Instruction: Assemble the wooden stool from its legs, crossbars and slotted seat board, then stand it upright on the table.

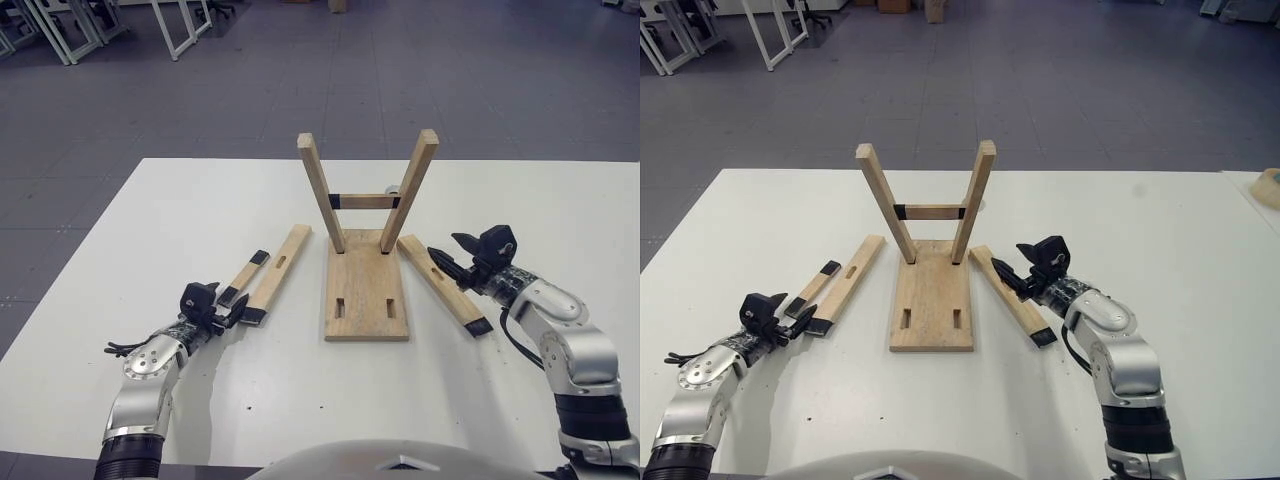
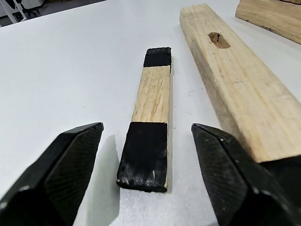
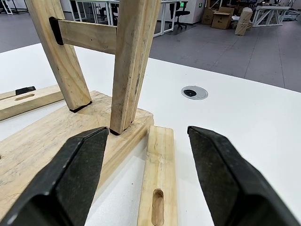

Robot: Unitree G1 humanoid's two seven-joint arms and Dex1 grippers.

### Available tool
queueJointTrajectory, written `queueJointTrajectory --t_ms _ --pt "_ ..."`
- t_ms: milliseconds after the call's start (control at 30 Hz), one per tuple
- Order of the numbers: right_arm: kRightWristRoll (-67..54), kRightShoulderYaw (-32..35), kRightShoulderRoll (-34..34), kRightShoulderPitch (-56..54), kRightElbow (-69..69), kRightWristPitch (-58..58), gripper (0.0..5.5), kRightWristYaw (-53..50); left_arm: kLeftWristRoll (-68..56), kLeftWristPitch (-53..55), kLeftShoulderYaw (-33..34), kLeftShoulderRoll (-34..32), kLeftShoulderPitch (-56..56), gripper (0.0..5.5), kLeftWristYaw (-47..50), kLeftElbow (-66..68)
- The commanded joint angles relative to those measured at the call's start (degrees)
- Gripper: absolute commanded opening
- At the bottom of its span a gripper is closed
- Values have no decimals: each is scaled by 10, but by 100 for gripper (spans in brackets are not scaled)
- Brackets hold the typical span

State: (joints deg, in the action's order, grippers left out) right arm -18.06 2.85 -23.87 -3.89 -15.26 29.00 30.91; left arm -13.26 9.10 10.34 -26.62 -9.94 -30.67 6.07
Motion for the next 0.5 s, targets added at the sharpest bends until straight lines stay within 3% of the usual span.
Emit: queueJointTrajectory --t_ms 33,333,500 --pt "0 -4 -3 2 -10 7 310 -3 -22 102 -6 -7 -9 282 -14 7" --pt "-14 1 7 0 -19 11 310 -11 -44 274 -24 -54 8 130 -17 -61" --pt "-160 61 12 0 -57 129 310 10 -36 230 17 -34 56 130 38 -104"
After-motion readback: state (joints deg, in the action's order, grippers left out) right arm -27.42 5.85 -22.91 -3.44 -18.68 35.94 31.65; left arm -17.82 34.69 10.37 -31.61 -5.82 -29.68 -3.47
